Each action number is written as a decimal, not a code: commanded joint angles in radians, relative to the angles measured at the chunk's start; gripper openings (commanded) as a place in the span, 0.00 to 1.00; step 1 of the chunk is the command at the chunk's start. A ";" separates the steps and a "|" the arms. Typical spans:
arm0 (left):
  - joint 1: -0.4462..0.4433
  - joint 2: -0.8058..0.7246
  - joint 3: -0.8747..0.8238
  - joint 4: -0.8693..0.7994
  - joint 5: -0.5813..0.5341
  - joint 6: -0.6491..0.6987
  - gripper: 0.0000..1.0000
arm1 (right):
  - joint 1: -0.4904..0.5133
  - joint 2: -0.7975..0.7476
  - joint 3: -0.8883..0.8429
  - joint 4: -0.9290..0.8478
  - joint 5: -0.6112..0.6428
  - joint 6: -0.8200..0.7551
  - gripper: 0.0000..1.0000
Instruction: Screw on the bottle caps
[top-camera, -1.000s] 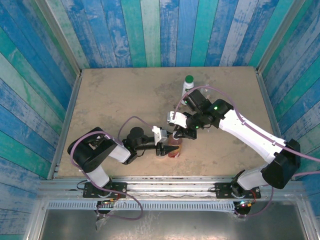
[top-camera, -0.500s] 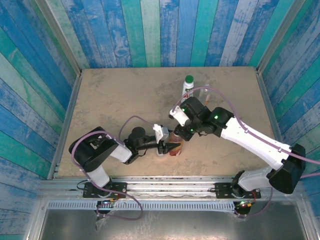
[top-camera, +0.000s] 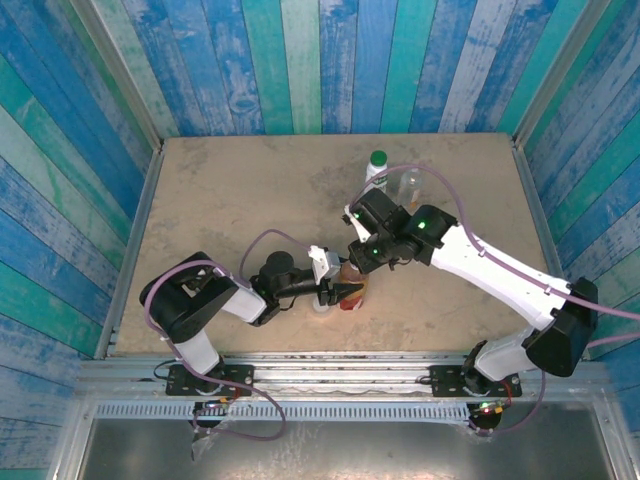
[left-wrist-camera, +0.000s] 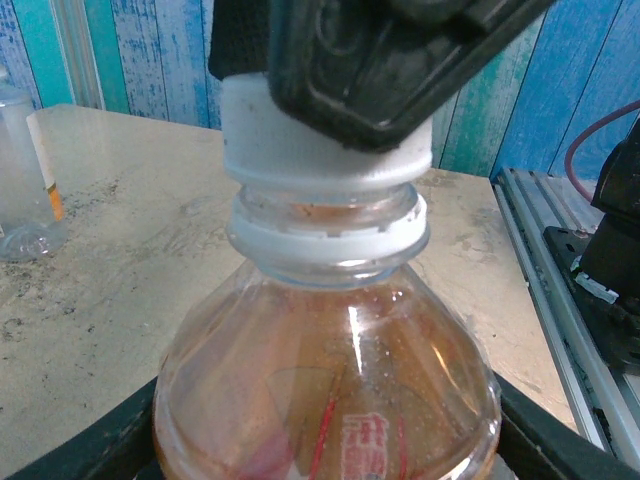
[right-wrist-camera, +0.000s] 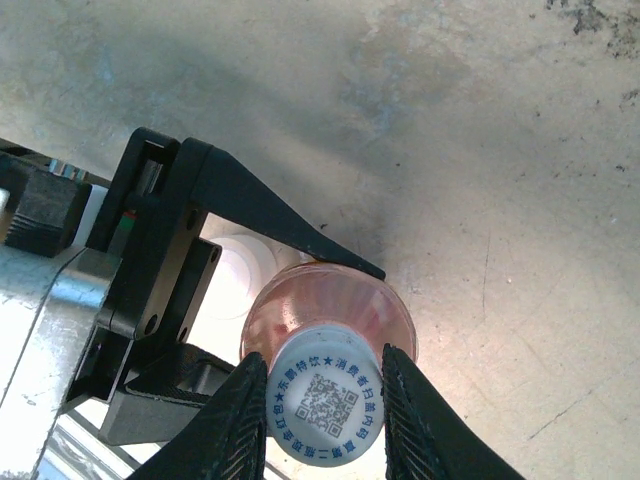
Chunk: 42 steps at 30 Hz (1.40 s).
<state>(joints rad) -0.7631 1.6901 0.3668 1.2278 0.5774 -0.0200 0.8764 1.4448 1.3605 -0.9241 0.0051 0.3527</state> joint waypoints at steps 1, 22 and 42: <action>0.004 0.031 0.008 -0.036 -0.073 0.024 0.62 | 0.013 0.037 -0.019 -0.155 -0.004 0.042 0.21; 0.004 0.025 -0.004 -0.041 -0.068 0.026 0.62 | 0.021 0.001 0.046 -0.098 0.042 -0.073 0.48; 0.004 0.011 0.001 -0.070 0.115 0.066 0.62 | -0.150 -0.195 -0.063 -0.054 -0.340 -0.913 0.61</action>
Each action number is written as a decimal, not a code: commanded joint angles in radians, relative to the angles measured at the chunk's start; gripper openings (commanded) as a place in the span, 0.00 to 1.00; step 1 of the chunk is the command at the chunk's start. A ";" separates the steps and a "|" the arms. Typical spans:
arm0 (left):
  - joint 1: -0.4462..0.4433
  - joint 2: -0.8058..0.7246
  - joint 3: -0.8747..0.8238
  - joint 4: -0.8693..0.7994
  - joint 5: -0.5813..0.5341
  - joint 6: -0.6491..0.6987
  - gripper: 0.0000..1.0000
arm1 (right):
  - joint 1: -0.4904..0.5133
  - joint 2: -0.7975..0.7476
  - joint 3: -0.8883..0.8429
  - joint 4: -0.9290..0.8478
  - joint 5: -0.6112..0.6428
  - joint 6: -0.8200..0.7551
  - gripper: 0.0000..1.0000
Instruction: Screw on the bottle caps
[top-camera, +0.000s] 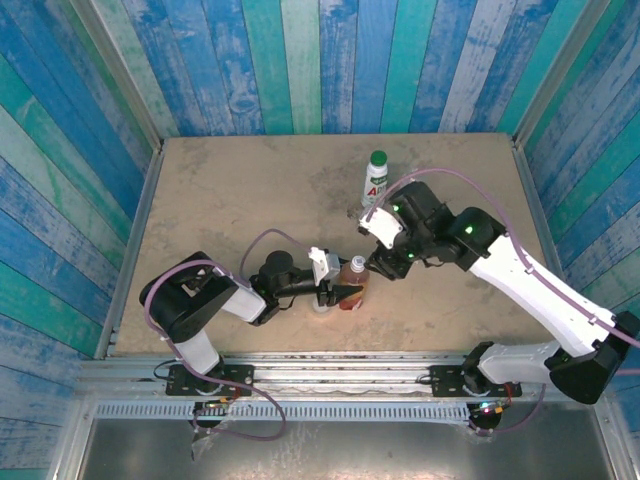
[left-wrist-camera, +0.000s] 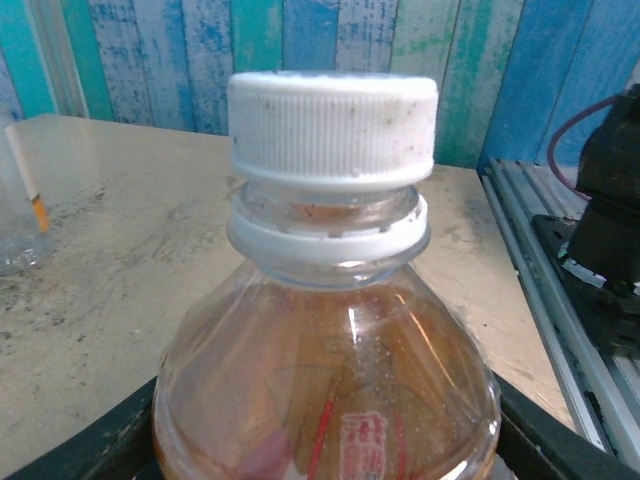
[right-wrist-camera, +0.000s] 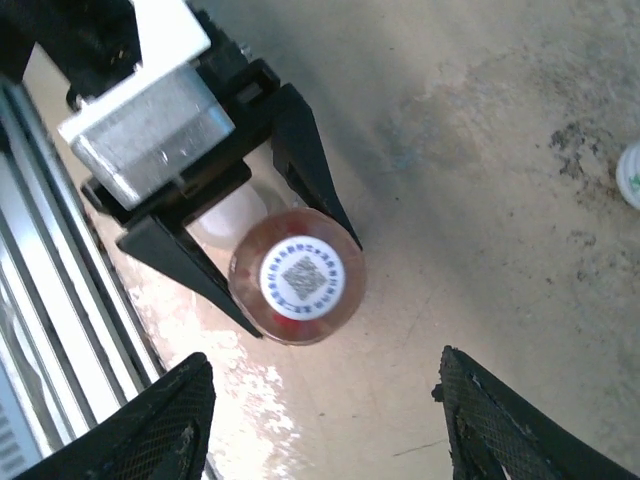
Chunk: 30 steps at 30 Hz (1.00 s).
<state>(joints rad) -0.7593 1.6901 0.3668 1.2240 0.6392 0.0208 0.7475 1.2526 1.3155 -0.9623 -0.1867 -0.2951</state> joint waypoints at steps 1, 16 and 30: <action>0.001 0.004 0.003 -0.089 0.052 0.038 0.63 | -0.026 0.002 -0.014 -0.021 -0.173 -0.318 0.60; 0.001 -0.027 -0.002 -0.165 0.052 0.076 0.62 | -0.028 0.194 0.114 -0.144 -0.226 -0.540 0.47; 0.001 -0.028 -0.004 -0.162 0.047 0.065 0.63 | -0.028 0.243 0.131 -0.143 -0.179 -0.523 0.40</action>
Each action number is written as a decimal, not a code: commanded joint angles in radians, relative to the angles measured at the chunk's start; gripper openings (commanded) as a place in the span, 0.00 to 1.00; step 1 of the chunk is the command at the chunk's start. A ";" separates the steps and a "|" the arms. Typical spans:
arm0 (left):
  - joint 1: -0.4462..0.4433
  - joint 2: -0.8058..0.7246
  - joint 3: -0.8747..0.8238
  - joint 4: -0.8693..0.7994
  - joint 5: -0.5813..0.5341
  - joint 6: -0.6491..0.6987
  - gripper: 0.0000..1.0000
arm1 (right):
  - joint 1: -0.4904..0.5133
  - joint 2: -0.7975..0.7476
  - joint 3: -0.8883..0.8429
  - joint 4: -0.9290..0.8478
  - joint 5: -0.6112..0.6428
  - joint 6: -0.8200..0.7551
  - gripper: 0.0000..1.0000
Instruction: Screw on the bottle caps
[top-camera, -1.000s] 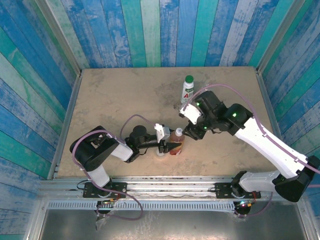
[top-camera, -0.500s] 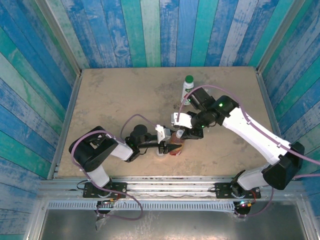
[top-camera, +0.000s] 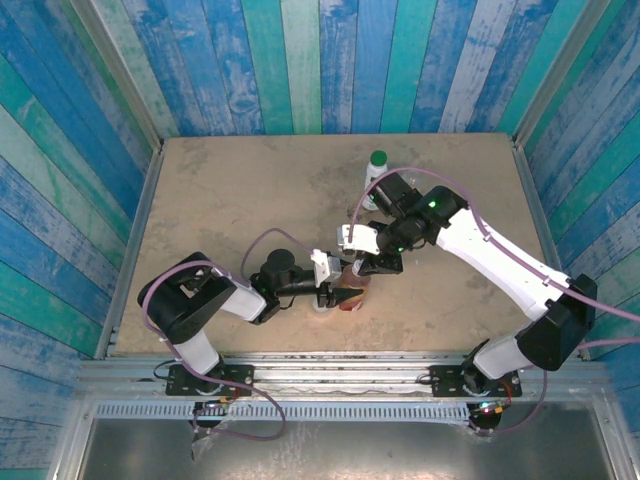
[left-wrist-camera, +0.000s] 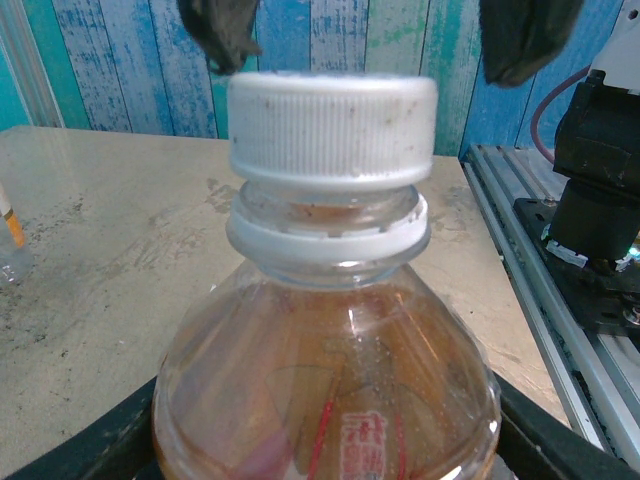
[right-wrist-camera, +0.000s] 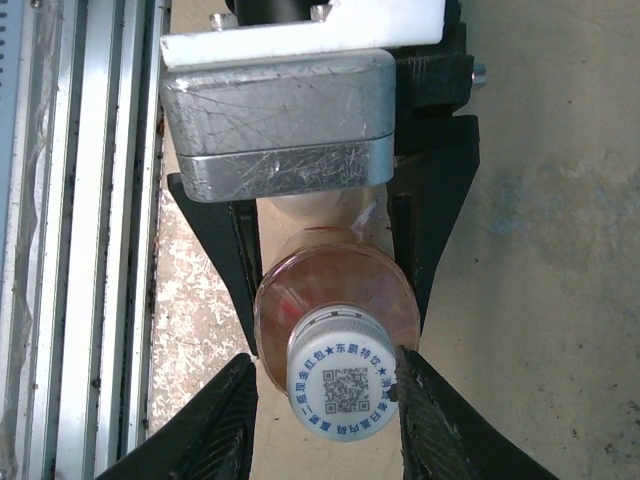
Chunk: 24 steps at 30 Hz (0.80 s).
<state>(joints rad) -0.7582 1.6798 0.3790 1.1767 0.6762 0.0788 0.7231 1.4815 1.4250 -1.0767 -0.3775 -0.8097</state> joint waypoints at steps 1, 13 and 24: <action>-0.001 -0.019 -0.017 -0.113 0.010 0.008 0.63 | -0.004 0.017 0.022 -0.028 0.012 -0.008 0.40; -0.001 -0.016 -0.017 -0.113 0.010 0.004 0.62 | -0.004 0.027 0.018 -0.029 0.029 0.003 0.34; 0.000 -0.011 -0.004 -0.100 -0.015 -0.007 0.62 | -0.001 0.024 0.003 -0.033 0.060 0.071 0.31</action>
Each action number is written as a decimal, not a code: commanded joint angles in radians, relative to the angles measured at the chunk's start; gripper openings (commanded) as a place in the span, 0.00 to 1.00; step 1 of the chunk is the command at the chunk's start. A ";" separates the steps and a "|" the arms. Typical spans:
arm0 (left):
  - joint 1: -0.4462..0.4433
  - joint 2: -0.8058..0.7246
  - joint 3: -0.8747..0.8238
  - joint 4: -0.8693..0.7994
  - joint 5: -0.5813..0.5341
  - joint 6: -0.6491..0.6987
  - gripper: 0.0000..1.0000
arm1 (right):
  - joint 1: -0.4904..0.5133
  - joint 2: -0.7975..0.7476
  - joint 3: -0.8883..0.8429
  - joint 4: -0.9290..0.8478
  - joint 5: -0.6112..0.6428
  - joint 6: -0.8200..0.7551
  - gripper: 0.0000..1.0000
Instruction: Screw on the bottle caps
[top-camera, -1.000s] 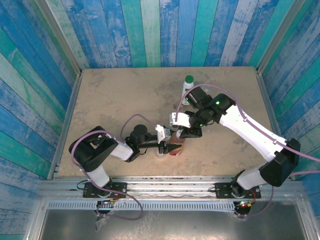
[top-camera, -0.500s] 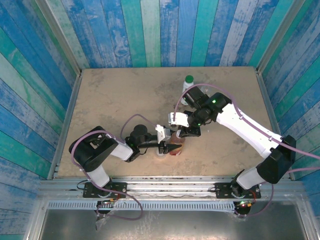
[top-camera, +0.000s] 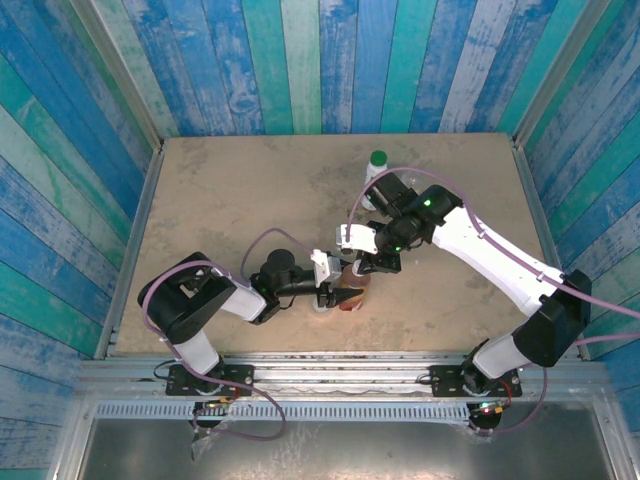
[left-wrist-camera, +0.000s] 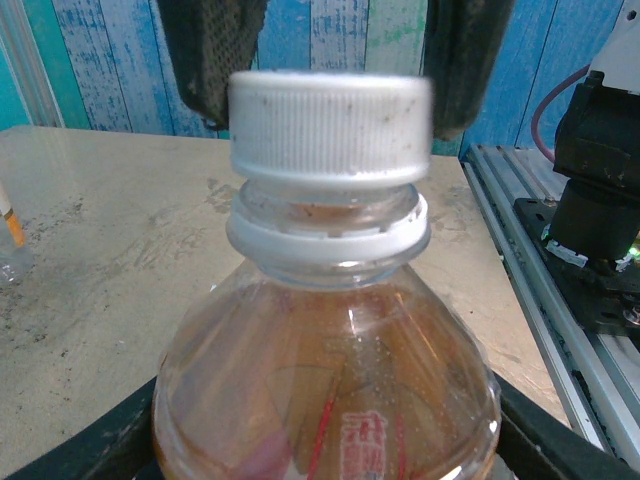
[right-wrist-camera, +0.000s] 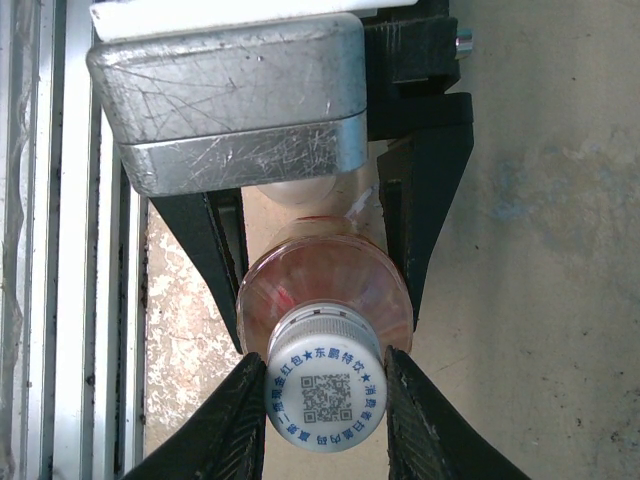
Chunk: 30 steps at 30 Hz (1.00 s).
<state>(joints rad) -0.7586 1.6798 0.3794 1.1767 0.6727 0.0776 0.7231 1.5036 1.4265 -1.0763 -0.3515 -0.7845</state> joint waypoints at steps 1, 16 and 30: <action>0.000 -0.010 -0.001 -0.100 -0.013 -0.007 0.62 | 0.000 0.003 0.002 -0.034 0.048 0.072 0.30; -0.001 0.025 0.026 -0.075 -0.044 -0.012 0.62 | 0.108 0.001 -0.026 -0.065 0.325 0.917 0.15; -0.001 0.018 0.029 -0.106 -0.028 0.001 0.62 | 0.133 0.006 0.021 -0.087 0.390 1.134 0.36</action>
<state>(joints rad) -0.7593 1.6802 0.4095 1.1374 0.6571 0.0593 0.8562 1.4799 1.4303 -1.0691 -0.0223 0.3531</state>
